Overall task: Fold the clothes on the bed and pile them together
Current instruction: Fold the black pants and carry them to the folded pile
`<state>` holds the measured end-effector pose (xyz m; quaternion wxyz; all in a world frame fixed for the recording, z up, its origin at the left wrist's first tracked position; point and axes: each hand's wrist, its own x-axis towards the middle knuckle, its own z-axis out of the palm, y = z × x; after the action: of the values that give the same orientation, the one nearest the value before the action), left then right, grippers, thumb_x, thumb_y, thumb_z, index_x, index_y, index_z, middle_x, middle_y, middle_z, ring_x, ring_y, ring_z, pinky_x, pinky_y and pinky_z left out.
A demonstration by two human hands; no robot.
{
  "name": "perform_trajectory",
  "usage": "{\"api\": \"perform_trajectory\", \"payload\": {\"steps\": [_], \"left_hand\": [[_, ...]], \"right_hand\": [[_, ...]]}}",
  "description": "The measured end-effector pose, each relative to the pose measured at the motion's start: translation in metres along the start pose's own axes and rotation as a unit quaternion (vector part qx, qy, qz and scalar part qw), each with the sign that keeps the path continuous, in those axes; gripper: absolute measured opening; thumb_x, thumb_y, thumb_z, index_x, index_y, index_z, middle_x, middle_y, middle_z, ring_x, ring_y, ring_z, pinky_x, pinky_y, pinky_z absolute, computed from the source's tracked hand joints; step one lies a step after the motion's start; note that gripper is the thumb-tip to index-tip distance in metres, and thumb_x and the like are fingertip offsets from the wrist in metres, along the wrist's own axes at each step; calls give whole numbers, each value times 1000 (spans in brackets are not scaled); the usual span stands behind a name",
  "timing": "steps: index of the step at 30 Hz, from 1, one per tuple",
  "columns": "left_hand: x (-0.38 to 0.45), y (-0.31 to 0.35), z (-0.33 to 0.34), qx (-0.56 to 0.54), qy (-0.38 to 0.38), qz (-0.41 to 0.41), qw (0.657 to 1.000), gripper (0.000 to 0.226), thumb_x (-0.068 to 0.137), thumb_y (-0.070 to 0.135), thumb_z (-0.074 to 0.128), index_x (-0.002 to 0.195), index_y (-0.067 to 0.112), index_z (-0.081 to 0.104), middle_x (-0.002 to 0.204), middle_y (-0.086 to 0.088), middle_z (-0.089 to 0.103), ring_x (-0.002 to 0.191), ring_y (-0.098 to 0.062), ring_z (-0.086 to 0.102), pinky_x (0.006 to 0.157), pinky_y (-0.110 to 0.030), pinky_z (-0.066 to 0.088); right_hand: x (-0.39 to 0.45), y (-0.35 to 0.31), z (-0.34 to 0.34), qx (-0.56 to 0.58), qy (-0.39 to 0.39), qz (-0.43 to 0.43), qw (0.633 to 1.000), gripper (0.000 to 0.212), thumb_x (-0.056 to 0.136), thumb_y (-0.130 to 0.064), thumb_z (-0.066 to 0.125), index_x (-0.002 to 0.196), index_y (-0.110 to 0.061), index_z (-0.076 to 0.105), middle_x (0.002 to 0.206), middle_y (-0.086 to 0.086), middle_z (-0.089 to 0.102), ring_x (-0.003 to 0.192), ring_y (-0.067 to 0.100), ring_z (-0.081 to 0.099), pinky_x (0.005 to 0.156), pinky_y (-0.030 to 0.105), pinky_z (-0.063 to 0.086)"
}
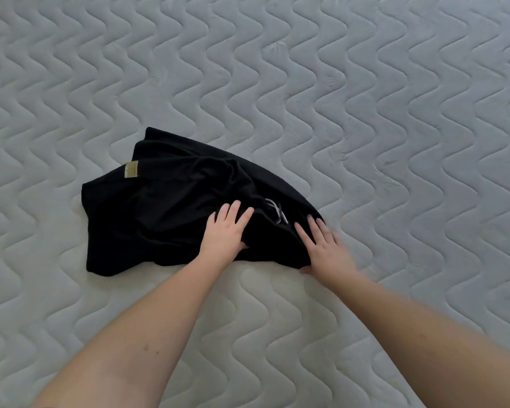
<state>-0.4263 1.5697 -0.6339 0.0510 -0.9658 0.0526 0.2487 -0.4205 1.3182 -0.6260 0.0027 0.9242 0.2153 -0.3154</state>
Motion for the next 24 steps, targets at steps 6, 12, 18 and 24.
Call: {"api": "perform_trajectory", "payload": {"steps": [6,12,18,24], "left_hand": [[26,-3,3,16,32,25,999,99,72,61,73,148,31,17,151,-10,20,128,-31,33,99,-43,38],[16,11,-2,15,12,-3,1000,89,79,51,70,148,28,18,147,-12,26,122,-31,37,94,-43,40],[-36,46,1,-15,-100,-16,995,73,89,41,61,147,23,21,148,-12,25,125,-33,37,93,-47,40],[-123,77,8,-42,-210,45,976,58,91,22,56,142,22,29,141,-9,31,118,-32,42,84,-44,44]], "right_hand": [[10,3,22,2,20,3,1000,106,85,-55,62,152,-30,-16,161,10,-19,149,25,-11,119,42,1],[10,0,16,13,18,7,1000,103,85,-53,63,154,-29,-9,161,12,-15,150,27,-7,120,42,7],[-26,-14,8,38,-9,11,999,61,100,-9,33,155,-20,9,161,17,4,148,30,10,115,40,25],[-127,-27,33,32,-89,28,995,35,96,-3,38,129,-9,49,121,15,57,115,30,53,92,39,46]]}}
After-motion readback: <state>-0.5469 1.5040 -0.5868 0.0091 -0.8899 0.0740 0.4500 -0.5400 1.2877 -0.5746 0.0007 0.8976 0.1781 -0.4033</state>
